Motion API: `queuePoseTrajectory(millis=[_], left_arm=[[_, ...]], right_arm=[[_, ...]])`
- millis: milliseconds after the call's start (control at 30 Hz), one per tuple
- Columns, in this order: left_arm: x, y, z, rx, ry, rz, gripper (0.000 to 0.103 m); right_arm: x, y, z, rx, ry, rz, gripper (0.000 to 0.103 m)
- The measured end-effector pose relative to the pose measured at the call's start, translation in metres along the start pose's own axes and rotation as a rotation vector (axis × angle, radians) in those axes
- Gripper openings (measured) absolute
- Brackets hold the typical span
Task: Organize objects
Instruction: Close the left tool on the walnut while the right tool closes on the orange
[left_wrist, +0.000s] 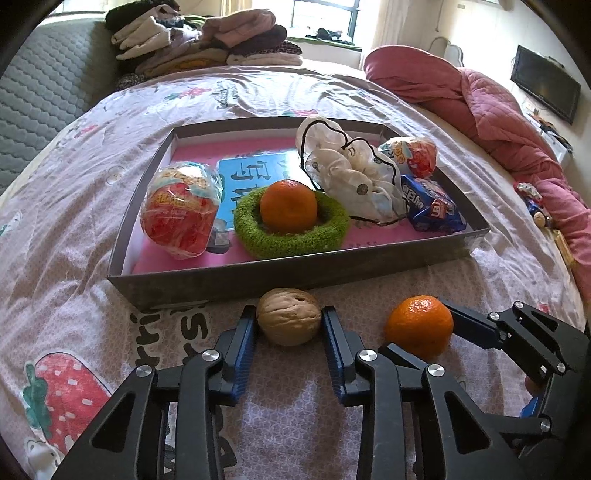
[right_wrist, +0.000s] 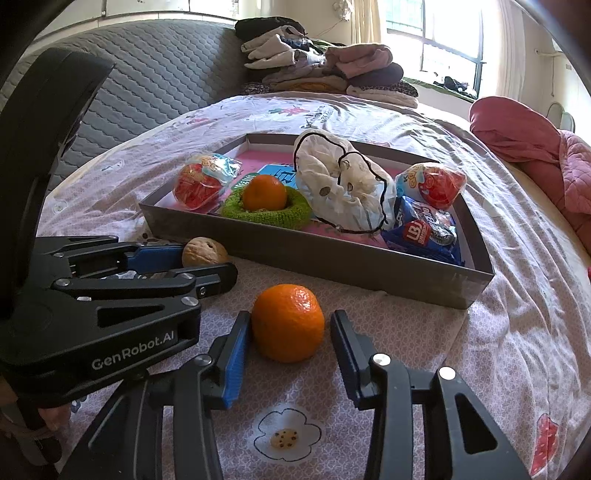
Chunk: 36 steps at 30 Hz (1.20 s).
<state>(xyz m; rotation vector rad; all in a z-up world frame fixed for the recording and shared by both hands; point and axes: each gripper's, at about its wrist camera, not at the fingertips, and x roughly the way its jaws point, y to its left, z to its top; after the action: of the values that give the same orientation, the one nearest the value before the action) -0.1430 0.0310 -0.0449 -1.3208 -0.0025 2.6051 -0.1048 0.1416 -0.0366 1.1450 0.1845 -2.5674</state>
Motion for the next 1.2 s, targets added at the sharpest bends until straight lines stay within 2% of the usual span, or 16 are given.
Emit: queuePoseTrajectory(millis=[133, 633, 1200], left_arm=[[0.000, -0.001, 0.002, -0.008, 0.001, -0.009, 0.035], [-0.006, -0.005, 0.001, 0.014, -0.014, -0.004, 0.035], [-0.025, -0.012, 0.001, 0.046, -0.069, 0.020, 0.035]], right_arm=[[-0.002, 0.000, 0.000, 0.004, -0.007, 0.004, 0.038], [-0.007, -0.009, 0.001, 0.037, -0.003, 0.007, 0.037], [-0.017, -0.018, 0.000, 0.046, -0.019, 0.001, 0.037]])
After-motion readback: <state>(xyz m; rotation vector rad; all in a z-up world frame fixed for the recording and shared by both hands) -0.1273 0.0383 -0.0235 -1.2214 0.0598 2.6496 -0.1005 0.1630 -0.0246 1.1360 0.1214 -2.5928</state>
